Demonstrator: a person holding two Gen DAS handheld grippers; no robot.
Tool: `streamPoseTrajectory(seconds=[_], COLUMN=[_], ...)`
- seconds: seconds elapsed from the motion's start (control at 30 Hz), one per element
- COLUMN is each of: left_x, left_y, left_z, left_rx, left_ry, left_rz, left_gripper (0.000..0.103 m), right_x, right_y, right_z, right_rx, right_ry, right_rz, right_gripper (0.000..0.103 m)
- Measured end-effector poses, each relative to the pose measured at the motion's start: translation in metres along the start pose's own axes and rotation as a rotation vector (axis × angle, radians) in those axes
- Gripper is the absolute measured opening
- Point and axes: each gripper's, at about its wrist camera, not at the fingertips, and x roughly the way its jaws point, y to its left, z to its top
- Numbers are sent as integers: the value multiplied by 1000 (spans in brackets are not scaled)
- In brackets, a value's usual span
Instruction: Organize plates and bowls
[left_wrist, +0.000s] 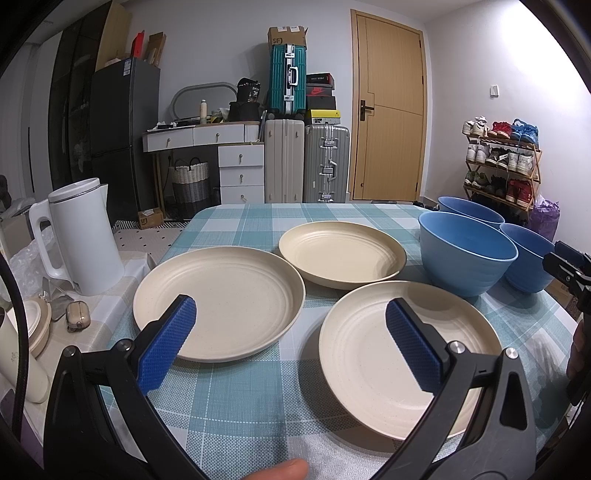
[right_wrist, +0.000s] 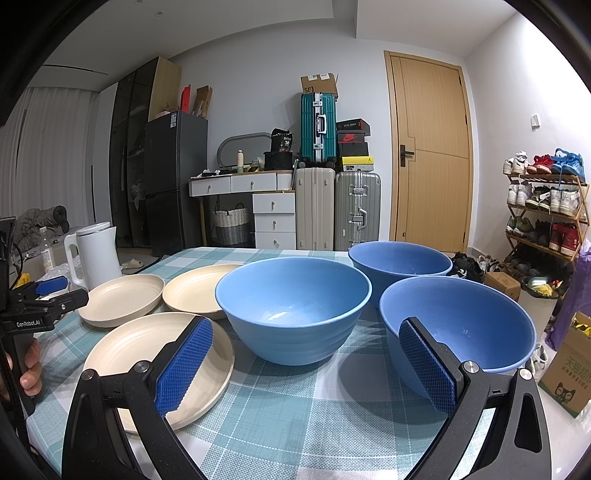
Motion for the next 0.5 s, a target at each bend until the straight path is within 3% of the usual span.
streamPoseTrajectory(seconds=[0.5], left_x=[-1], left_y=[-1], left_z=[0], left_rx=[-7], left_ry=[-10], left_rz=[5], left_gripper=[103], right_x=[4], right_y=[0], right_z=[-3], right_rx=[1], right_ry=[22], right_rz=[-7], right_gripper=[103])
